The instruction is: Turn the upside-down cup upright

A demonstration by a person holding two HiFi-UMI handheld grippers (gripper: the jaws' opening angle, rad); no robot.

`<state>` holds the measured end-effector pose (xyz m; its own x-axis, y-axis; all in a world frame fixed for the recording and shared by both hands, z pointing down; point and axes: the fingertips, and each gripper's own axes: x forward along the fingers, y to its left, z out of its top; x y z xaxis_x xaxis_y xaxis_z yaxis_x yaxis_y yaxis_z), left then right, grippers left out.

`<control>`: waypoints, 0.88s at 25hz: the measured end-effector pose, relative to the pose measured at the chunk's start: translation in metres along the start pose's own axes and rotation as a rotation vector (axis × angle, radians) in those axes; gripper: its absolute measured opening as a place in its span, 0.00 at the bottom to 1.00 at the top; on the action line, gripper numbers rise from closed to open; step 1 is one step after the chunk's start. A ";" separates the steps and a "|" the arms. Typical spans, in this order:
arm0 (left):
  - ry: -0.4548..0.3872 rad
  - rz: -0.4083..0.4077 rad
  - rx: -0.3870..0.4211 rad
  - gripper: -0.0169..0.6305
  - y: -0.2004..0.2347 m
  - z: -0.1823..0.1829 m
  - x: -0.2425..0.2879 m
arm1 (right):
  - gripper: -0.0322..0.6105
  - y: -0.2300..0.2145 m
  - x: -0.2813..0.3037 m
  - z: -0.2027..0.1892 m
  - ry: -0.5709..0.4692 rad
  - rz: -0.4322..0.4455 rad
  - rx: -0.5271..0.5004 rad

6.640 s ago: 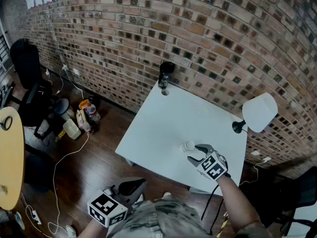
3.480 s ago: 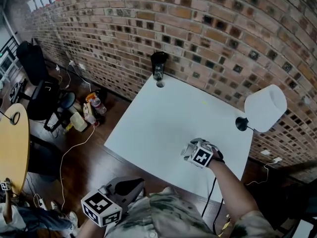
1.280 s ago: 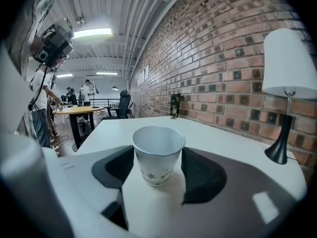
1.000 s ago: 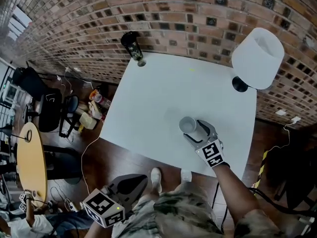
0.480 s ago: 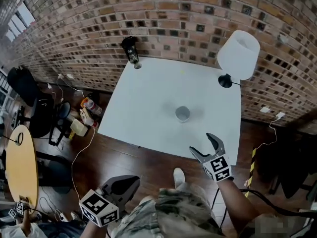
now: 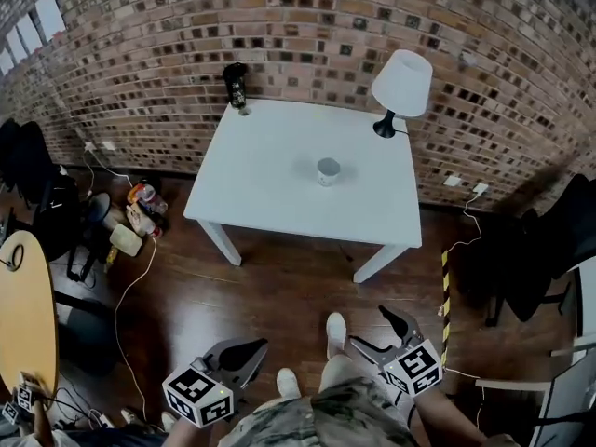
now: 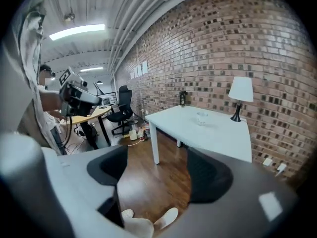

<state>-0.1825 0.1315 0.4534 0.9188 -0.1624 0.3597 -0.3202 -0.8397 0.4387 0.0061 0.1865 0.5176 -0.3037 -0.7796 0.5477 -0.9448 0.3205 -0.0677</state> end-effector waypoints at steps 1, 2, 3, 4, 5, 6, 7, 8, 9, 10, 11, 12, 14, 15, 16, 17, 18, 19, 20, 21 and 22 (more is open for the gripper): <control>-0.002 -0.006 0.000 0.04 -0.009 -0.006 -0.008 | 0.63 0.014 -0.013 0.000 -0.003 0.005 -0.001; -0.005 -0.012 0.001 0.04 -0.018 -0.011 -0.015 | 0.63 0.025 -0.025 0.002 -0.008 0.007 -0.008; -0.009 -0.018 0.002 0.04 -0.025 -0.016 -0.019 | 0.63 0.034 -0.035 0.004 -0.014 0.008 -0.015; -0.013 -0.021 0.003 0.04 -0.032 -0.020 -0.022 | 0.63 0.042 -0.044 0.005 -0.022 0.010 -0.025; -0.017 -0.023 0.002 0.04 -0.039 -0.026 -0.024 | 0.63 0.050 -0.053 0.006 -0.028 0.013 -0.035; -0.018 -0.023 0.001 0.04 -0.048 -0.032 -0.026 | 0.63 0.058 -0.062 0.005 -0.034 0.019 -0.043; -0.017 -0.023 0.002 0.04 -0.058 -0.039 -0.027 | 0.63 0.066 -0.074 0.002 -0.039 0.027 -0.048; -0.014 -0.023 0.007 0.04 -0.069 -0.045 -0.027 | 0.63 0.073 -0.086 -0.002 -0.043 0.034 -0.052; -0.010 -0.024 0.015 0.04 -0.081 -0.050 -0.026 | 0.63 0.078 -0.100 -0.006 -0.047 0.040 -0.056; -0.008 -0.028 0.024 0.04 -0.093 -0.054 -0.023 | 0.63 0.081 -0.115 -0.009 -0.053 0.045 -0.059; -0.008 -0.032 0.034 0.04 -0.106 -0.056 -0.018 | 0.63 0.082 -0.130 -0.013 -0.063 0.047 -0.058; -0.008 -0.037 0.045 0.04 -0.120 -0.057 -0.013 | 0.63 0.081 -0.145 -0.016 -0.074 0.046 -0.057; -0.010 -0.044 0.070 0.04 -0.150 -0.058 -0.002 | 0.63 0.078 -0.176 -0.024 -0.095 0.041 -0.062; -0.012 -0.048 0.079 0.04 -0.166 -0.059 0.004 | 0.63 0.077 -0.192 -0.029 -0.103 0.038 -0.066; -0.015 -0.052 0.084 0.04 -0.182 -0.060 0.009 | 0.62 0.075 -0.207 -0.035 -0.107 0.034 -0.069; -0.017 -0.056 0.085 0.04 -0.199 -0.063 0.015 | 0.61 0.073 -0.223 -0.041 -0.107 0.030 -0.070; -0.018 -0.059 0.084 0.04 -0.215 -0.065 0.021 | 0.61 0.072 -0.237 -0.049 -0.105 0.029 -0.069; -0.018 -0.062 0.083 0.04 -0.232 -0.069 0.026 | 0.61 0.072 -0.250 -0.056 -0.102 0.029 -0.066; -0.017 -0.065 0.084 0.04 -0.248 -0.073 0.029 | 0.61 0.073 -0.262 -0.062 -0.098 0.032 -0.064; -0.016 -0.069 0.086 0.04 -0.264 -0.077 0.032 | 0.61 0.074 -0.273 -0.068 -0.095 0.036 -0.061; -0.016 -0.074 0.090 0.04 -0.279 -0.081 0.035 | 0.61 0.076 -0.284 -0.074 -0.097 0.042 -0.060</control>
<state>-0.0797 0.4025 0.4103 0.9429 -0.1064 0.3155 -0.2304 -0.8926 0.3876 0.0298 0.4718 0.4187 -0.3564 -0.8121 0.4621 -0.9228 0.3835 -0.0377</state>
